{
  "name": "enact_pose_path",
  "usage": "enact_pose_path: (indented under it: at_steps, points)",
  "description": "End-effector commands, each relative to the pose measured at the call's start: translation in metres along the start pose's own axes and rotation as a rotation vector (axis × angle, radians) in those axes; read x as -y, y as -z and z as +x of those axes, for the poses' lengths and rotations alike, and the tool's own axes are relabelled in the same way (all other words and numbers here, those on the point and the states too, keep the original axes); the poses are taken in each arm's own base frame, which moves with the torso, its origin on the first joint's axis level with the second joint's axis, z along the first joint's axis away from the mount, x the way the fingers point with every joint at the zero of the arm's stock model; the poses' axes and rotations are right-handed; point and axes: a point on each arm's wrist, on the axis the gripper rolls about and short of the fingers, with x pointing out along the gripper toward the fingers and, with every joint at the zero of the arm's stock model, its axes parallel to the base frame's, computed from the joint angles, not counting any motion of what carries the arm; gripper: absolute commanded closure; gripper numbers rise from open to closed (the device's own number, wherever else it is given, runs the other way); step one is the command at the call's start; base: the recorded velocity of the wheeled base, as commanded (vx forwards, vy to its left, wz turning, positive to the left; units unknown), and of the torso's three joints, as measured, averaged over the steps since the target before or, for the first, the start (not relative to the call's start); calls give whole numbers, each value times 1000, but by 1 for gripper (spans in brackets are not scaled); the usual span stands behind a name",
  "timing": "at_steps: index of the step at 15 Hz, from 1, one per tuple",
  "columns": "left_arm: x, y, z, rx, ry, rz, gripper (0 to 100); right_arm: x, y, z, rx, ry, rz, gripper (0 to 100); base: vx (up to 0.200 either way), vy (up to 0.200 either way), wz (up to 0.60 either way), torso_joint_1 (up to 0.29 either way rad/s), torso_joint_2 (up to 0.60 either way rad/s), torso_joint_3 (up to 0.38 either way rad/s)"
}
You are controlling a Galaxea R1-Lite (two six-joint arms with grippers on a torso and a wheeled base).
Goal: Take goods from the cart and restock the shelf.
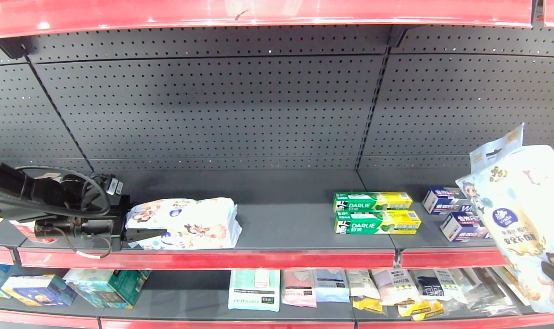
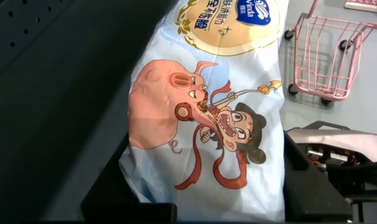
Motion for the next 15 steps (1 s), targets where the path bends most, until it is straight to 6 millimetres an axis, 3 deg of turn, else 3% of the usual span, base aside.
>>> enact_pose_path:
  at_steps: [1, 15]
  points:
    - [1, 3, 0, -3, 1, 3, 100, 1, -3, 0, 8, 3, -3, 100, 0, 0, 0, 0, 0, 0]
    - [-6, 5, 2, 33, 4, 32, 100, 1, -4, -1, 10, 4, -8, 100, 0, 0, 0, 0, 0, 0]
